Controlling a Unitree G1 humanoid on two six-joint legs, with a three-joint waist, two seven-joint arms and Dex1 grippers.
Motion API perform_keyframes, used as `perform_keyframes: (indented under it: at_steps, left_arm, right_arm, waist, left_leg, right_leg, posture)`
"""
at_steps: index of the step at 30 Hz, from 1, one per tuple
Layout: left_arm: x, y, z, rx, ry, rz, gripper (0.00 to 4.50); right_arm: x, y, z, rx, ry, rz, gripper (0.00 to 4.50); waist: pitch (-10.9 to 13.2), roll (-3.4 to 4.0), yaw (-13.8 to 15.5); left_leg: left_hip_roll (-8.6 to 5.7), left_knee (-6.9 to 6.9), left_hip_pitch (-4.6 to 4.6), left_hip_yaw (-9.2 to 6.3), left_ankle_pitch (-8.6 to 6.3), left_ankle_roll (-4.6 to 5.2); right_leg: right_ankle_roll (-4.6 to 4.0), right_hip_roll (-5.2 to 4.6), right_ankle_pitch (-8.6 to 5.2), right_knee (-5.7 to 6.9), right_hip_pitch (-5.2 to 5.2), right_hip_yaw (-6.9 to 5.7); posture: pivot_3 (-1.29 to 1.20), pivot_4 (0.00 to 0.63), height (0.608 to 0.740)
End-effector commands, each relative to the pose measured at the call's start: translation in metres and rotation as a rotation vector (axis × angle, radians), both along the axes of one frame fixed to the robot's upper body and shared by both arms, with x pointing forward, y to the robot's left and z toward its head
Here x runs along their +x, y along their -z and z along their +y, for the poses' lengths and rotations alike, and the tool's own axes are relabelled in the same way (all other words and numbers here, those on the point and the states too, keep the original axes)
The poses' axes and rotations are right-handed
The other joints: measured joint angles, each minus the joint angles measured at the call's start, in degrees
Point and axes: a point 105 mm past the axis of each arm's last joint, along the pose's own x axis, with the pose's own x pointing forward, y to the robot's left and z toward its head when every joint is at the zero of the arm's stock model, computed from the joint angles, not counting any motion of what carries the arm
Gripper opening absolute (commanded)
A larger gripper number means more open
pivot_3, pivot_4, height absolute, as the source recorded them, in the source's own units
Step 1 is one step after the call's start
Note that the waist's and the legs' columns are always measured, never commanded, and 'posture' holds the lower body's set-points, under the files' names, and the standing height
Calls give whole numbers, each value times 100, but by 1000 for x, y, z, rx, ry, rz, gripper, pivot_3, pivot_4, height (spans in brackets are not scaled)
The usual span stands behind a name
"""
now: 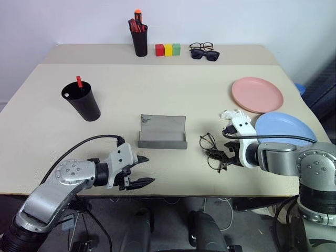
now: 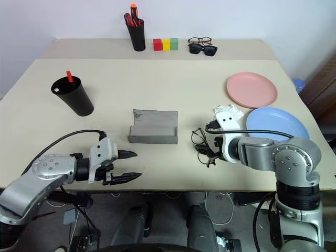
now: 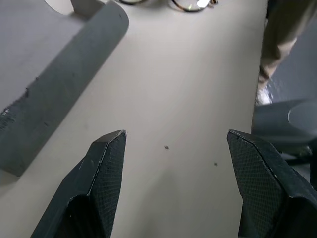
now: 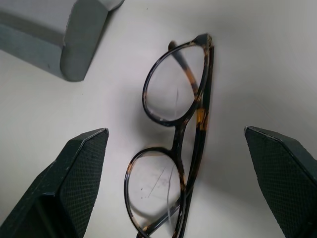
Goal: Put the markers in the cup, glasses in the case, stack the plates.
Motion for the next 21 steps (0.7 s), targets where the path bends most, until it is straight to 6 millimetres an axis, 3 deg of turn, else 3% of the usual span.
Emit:
perform_keyframes:
  at_steps: [1, 2, 8, 21]
  left_arm:
    - [6, -23, 2, -98, -30, -132, 3283]
    - [5, -27, 2, -105, -14, -169, 3283]
    - [-13, -28, 13, -182, 127, 24, 3283]
    - [-21, -27, 13, -150, 208, 13, 3283]
  right_arm:
    - [-2, -3, -3, 0, 7, -1, 4500]
    - [-2, -2, -3, 1, 9, 1, 4500]
    - [-1, -1, -1, 12, 16, 9, 4500]
    - [3, -2, 2, 24, 18, 8, 4500]
  waist:
    - [0, -1, 2]
    - [0, -1, 2]
    - [1, 0, -13]
    - [1, 1, -18]
  left_leg:
    - [0, 1, 0, 0, 0, 0]
    - [0, 2, 0, 1, 0, 0]
    - [1, 1, 0, 2, -1, 1]
    - [2, -2, -2, 7, -2, 2]
  right_leg:
    - [0, 0, 0, 0, 0, 1]
    - [0, 1, 0, 0, 0, 1]
    - [0, 1, 0, 0, -3, 2]
    - [-2, 1, 0, -6, -7, 7]
  posture:
    - [0, 150, 740]
    - [0, 150, 740]
    - [0, 150, 740]
    - [0, 150, 740]
